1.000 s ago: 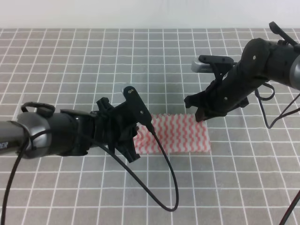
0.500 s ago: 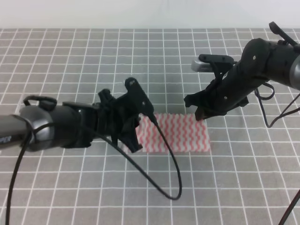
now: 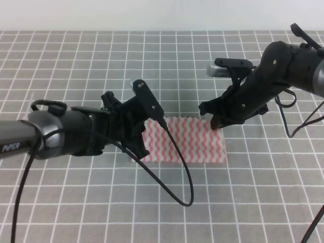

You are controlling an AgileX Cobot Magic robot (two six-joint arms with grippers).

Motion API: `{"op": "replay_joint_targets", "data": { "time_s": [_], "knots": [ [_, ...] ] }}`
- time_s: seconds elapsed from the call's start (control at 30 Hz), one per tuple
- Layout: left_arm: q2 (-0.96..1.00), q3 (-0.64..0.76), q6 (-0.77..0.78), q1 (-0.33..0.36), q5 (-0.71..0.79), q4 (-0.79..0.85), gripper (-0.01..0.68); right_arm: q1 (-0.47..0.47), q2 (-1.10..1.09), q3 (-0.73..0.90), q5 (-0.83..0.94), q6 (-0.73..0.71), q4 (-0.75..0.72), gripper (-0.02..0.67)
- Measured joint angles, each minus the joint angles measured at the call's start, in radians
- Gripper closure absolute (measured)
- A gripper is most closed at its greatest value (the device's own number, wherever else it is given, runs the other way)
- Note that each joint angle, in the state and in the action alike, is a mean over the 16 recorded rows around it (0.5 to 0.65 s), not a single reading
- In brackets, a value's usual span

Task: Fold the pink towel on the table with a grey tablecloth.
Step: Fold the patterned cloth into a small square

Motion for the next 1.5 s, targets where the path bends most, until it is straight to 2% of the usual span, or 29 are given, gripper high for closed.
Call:
{"op": "replay_joint_targets", "data": {
  "time_s": [0.43,0.9,0.97,1.1,1.5],
  "knots": [
    [-0.002,0.0,-0.027,0.0,0.016,-0.005,0.651,0.0,0.0,0.0,-0.002,0.001,0.0,0.66],
    [-0.03,-0.003,-0.11,0.0,-0.046,-0.002,0.436,-0.001,-0.002,0.0,-0.003,0.0,-0.001,0.661],
    [-0.049,-0.006,-0.146,0.0,-0.054,-0.003,0.432,-0.001,-0.002,0.0,-0.003,0.0,-0.001,0.662],
    [-0.088,-0.012,-0.225,0.001,-0.064,-0.003,0.459,-0.001,-0.004,-0.001,-0.004,0.0,-0.001,0.662],
    [-0.131,-0.011,-0.42,0.001,0.001,-0.002,0.649,-0.002,-0.005,-0.001,-0.02,0.0,-0.002,0.661]
  ]
}}
